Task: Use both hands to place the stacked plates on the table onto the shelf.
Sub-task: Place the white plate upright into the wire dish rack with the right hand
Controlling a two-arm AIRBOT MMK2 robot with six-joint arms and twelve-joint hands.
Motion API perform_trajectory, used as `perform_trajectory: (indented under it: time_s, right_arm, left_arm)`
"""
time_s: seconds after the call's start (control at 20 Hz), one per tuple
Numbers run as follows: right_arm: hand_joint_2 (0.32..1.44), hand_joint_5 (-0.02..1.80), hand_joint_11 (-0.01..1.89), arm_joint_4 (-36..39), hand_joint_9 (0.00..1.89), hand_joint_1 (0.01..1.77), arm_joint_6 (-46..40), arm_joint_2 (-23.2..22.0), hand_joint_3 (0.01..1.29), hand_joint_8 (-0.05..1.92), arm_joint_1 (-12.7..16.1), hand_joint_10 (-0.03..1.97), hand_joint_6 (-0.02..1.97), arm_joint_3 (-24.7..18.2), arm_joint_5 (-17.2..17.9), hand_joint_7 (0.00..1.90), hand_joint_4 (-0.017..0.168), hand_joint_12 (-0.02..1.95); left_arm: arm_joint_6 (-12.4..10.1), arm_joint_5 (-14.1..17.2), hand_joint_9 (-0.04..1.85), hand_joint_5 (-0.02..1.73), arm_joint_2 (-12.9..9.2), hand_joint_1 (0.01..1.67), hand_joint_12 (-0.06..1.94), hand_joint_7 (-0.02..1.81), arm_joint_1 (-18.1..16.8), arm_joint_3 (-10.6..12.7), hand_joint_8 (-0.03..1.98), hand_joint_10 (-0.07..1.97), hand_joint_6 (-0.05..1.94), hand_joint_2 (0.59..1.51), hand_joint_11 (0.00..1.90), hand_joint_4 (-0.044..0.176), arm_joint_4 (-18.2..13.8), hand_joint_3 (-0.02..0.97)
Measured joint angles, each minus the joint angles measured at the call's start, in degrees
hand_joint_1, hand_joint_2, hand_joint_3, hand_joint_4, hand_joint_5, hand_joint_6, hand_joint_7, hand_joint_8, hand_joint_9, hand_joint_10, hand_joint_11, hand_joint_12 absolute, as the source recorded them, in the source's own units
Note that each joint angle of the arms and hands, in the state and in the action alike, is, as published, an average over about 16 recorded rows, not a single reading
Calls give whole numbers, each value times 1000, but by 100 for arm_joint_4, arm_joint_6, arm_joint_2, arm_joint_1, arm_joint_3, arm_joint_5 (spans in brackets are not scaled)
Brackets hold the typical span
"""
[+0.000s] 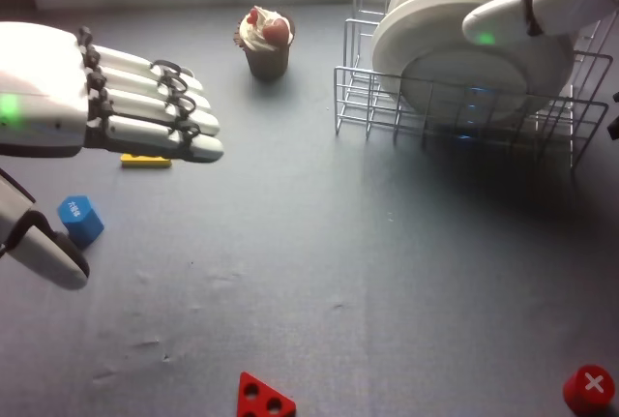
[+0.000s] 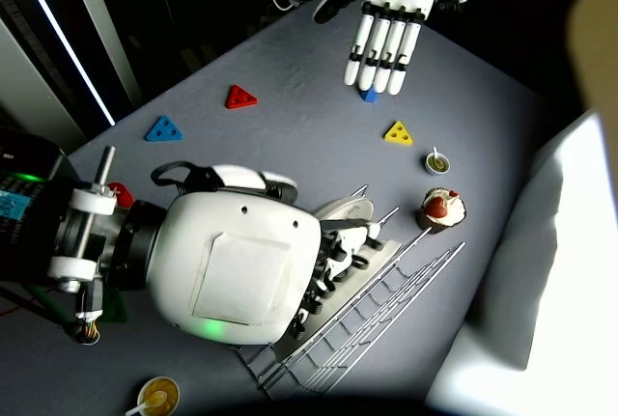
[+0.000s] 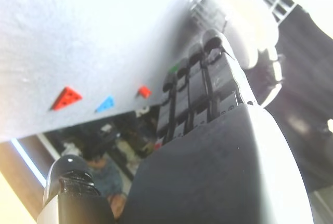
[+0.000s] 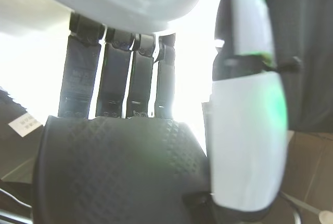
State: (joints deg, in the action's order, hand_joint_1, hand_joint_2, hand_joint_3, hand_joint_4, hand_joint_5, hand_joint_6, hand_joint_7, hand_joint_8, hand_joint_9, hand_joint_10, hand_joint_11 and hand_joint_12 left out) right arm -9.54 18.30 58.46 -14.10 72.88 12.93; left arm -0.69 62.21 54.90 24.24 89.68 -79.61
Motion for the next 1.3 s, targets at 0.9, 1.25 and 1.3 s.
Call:
perform_trajectory:
  time_s: [0.9, 1.25, 1.3]
  right_arm:
    - [897, 336, 418, 1196, 386, 625, 9, -295, 12, -11, 209, 10, 18, -294, 448, 397, -4, 15]
    - [898, 219, 314, 2587, 275, 467, 1762, -775, 13, -12, -445, 10, 18, -851, 1364, 276, 0, 11]
    - [898, 204, 300, 2776, 258, 433, 2068, -893, 13, -11, -583, 10, 18, -975, 1545, 258, 1, 11]
  left_arm:
    - [18, -109, 157, 125, 54, 97, 8, 153, -12, -391, 0, 12, 4, 934, 167, 1, 229, 0]
    - [74, -280, 169, 126, 53, 93, 8, 163, -87, -553, 1, 12, 4, 936, 159, 1, 204, 0]
    - [79, -308, 169, 124, 53, 94, 8, 162, -103, -573, 1, 12, 4, 936, 158, 1, 198, 0]
